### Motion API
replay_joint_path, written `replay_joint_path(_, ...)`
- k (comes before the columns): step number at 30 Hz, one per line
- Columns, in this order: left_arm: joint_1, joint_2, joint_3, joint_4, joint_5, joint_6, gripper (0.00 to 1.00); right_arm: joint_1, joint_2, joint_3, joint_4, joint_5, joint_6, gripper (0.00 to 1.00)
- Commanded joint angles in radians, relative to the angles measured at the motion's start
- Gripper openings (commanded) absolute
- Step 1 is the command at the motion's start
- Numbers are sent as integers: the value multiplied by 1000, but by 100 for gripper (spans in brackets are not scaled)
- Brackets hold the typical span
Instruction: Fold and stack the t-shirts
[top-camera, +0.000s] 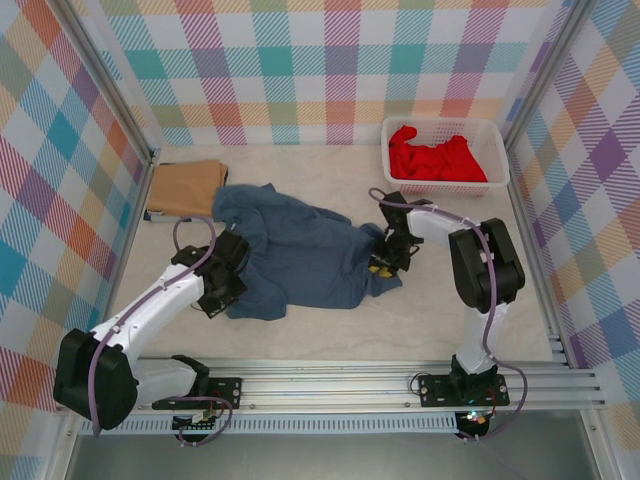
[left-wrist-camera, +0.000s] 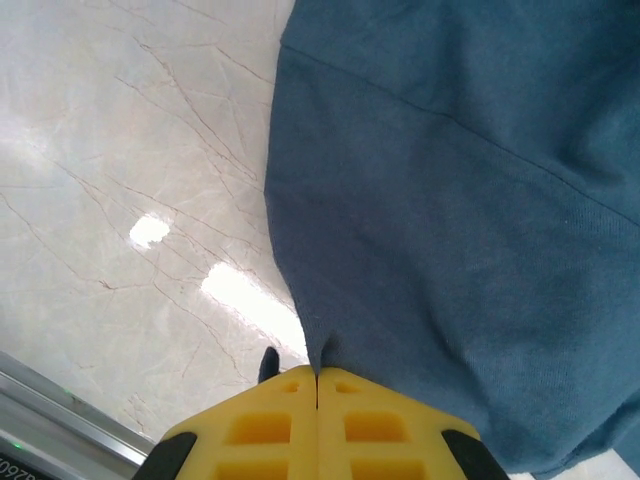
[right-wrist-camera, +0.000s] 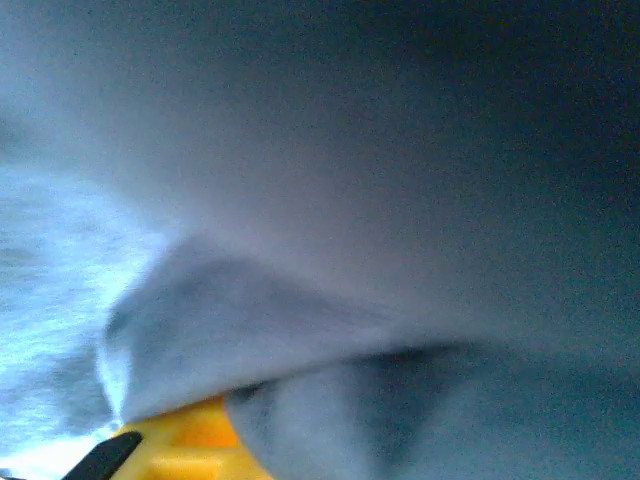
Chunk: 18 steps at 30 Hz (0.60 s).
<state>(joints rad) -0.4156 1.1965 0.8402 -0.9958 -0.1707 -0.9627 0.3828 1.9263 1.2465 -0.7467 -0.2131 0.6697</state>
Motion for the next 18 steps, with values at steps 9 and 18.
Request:
replay_joint_path(9,14,-25,5,-35,-11,35,0,-81,-347,-202,-52,121,104,49)
replay_joint_path(18,14,-27,-7,-26,12,55,0,-144,-499,-441,-35,154,166,44)
